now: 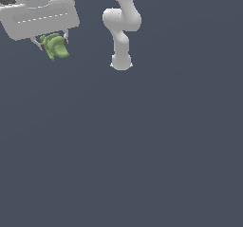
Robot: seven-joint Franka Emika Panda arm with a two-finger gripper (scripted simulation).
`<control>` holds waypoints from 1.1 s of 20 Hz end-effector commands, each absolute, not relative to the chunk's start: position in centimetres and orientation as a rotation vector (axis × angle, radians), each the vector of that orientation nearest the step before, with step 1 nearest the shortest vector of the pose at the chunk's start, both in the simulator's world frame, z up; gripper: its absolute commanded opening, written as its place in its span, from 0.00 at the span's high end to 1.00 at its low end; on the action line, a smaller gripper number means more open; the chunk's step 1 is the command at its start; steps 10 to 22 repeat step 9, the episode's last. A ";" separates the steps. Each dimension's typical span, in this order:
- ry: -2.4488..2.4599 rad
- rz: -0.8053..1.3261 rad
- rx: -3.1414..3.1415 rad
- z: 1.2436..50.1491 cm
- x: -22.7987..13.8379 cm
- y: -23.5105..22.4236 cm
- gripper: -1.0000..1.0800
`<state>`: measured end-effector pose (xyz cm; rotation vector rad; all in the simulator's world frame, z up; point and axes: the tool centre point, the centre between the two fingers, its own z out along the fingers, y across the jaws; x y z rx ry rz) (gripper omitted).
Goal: Pick up the object and move it to a goal position.
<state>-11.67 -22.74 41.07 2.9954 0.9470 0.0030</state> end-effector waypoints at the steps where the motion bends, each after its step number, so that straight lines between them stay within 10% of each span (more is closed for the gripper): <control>1: 0.948 0.001 2.996 42.3 -11.9 -23.2 1.00; 22: 0.948 0.000 2.996 43.9 -12.1 -23.8 1.00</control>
